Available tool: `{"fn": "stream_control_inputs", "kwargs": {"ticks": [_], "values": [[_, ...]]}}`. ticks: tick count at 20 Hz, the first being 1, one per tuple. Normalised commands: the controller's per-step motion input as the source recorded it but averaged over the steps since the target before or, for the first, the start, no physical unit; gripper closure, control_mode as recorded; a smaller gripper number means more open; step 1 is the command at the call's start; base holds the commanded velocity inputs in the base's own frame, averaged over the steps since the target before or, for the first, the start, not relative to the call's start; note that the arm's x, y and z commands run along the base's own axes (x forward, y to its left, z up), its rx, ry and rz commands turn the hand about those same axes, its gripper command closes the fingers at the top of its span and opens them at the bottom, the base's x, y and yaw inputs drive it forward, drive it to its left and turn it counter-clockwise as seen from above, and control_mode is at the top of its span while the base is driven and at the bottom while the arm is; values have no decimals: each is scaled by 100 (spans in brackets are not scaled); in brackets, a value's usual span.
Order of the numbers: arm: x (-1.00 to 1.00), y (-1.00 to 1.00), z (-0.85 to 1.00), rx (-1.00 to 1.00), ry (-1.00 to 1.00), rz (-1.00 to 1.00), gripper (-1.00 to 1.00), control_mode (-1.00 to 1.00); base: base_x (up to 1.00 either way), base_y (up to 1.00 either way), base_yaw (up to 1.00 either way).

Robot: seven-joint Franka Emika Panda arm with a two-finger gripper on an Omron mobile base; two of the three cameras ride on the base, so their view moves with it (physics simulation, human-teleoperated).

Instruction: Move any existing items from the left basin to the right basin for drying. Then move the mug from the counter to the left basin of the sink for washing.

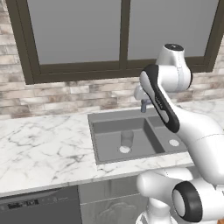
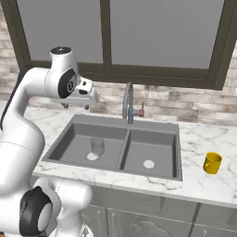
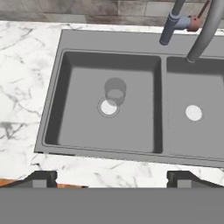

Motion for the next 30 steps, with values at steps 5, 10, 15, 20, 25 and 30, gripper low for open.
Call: {"fn": "stream_control_inputs", "kwargs": {"ticks": [5, 10, 15, 20, 25, 30], "values": [[-4, 0, -42, -1, 0, -10, -100, -100, 0, 0, 0], [-1, 0, -57, 0, 9, -8, -100, -100, 0, 0, 0], [11, 0, -69, 0, 8, -11, -100, -100, 0, 0, 0], [22, 0, -68, 0, 8, -12, -100, -100, 0, 0, 0], [44, 0, -51, 0, 6, -12, -100, -100, 0, 0, 0], [47, 1, -36, 1, 2, -13, -100, -100, 0, 0, 0]]}}
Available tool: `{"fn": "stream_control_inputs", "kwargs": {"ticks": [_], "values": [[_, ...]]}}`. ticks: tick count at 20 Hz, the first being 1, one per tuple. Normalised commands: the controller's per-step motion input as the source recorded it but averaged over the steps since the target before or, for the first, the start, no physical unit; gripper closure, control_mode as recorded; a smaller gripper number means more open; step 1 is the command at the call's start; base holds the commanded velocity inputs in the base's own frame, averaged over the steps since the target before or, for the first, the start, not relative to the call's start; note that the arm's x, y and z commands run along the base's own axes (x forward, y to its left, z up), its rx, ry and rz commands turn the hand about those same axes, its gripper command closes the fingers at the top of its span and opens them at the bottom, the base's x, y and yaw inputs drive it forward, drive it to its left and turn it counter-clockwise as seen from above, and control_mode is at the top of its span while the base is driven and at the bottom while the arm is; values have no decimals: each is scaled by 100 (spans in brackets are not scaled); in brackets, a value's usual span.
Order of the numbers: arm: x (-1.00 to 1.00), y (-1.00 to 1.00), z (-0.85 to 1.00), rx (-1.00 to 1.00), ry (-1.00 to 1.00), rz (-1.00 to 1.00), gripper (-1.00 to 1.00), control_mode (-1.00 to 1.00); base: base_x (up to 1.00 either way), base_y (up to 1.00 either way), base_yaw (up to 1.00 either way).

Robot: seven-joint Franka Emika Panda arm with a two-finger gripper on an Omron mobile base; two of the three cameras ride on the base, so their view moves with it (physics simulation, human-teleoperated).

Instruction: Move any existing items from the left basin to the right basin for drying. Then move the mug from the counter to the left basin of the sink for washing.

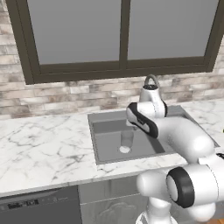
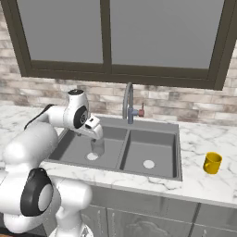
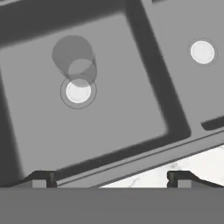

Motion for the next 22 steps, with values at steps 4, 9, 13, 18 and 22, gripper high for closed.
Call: {"fn": "stream_control_inputs", "kwargs": {"ticks": [4, 9, 13, 18, 22], "values": [[58, 0, -35, 2, 1, -11, -100, -100, 0, 0, 0], [47, 0, -40, 6, 1, -6, -100, -100, 0, 0, 0], [36, 0, -43, 8, 0, -1, -100, -100, 0, 0, 0], [24, 0, -28, 1, 0, 0, -100, -100, 0, 0, 0], [33, 1, -30, 0, 0, 0, -100, -100, 0, 0, 0]]}}
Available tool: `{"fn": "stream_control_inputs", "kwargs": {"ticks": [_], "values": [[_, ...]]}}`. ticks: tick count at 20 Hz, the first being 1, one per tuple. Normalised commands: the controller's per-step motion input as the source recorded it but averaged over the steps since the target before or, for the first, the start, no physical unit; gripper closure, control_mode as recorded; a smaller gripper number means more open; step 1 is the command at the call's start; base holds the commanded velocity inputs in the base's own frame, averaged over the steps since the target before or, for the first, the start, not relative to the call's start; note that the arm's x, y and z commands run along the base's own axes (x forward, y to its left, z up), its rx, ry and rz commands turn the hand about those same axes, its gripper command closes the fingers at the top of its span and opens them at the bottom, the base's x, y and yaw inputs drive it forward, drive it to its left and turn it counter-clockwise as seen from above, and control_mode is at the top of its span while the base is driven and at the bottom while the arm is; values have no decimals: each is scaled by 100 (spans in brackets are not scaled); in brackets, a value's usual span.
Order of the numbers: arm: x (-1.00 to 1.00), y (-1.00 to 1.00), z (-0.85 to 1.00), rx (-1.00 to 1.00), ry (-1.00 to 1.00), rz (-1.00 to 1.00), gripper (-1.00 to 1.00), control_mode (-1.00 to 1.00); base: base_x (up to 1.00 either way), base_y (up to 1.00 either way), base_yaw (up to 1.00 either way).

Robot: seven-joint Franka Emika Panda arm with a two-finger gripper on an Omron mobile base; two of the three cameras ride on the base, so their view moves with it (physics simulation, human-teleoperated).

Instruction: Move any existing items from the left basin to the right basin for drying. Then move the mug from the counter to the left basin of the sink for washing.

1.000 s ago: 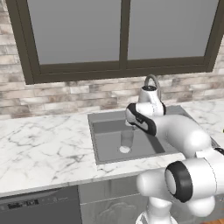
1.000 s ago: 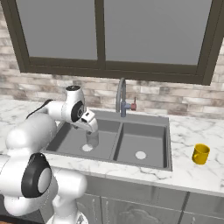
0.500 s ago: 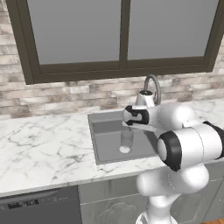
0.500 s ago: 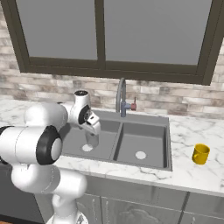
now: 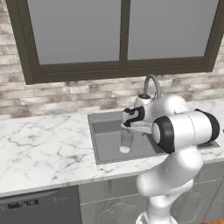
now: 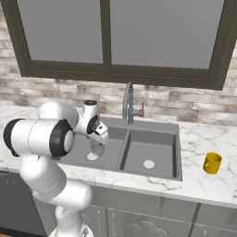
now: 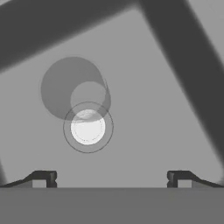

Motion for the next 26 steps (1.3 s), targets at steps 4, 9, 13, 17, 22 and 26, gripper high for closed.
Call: {"fn": "stream_control_inputs", "kwargs": {"ticks": [4, 9, 13, 17, 22, 26], "values": [[36, 0, -33, 0, 0, 0, -100, -100, 0, 0, 0], [44, 0, -30, 0, 0, 0, -100, -100, 0, 0, 0], [49, 1, -39, 0, 0, 0, -100, -100, 0, 0, 0], [45, 0, -41, 0, 0, 0, -100, -100, 0, 0, 0], [51, 0, -34, 0, 0, 0, -100, -100, 0, 0, 0], [31, 0, -28, 0, 0, 0, -100, -100, 0, 0, 0]]}}
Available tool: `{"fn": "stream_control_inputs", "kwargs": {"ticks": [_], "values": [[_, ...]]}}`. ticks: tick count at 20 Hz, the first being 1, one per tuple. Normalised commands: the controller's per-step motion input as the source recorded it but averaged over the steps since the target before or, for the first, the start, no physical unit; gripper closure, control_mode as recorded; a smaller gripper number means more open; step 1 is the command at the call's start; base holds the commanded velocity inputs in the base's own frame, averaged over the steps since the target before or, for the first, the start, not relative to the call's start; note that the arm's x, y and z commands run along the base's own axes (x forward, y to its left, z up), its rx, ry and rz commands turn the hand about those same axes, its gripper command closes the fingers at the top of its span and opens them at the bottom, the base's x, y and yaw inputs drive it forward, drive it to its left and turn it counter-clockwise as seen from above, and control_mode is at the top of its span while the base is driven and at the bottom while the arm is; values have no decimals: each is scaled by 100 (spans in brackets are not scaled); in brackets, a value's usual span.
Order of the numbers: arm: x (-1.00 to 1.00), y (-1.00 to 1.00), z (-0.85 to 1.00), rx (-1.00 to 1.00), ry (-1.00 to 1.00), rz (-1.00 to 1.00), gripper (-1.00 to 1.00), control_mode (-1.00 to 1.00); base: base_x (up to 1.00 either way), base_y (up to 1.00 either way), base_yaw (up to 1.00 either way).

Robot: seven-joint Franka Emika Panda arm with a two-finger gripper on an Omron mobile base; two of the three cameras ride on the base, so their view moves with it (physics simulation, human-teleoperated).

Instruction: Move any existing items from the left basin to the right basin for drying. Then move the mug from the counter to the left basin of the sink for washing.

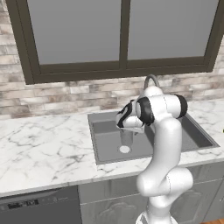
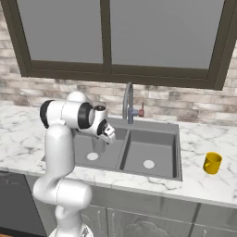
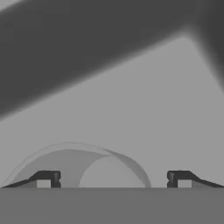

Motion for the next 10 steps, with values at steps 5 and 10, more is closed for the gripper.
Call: {"fn": "stream_control_inputs", "kwargs": {"ticks": [5, 10], "values": [[7, 0, -26, 0, 0, 0, -100, -100, 0, 0, 0], [-11, 0, -30, 0, 0, 0, -100, -100, 0, 0, 0]]}}
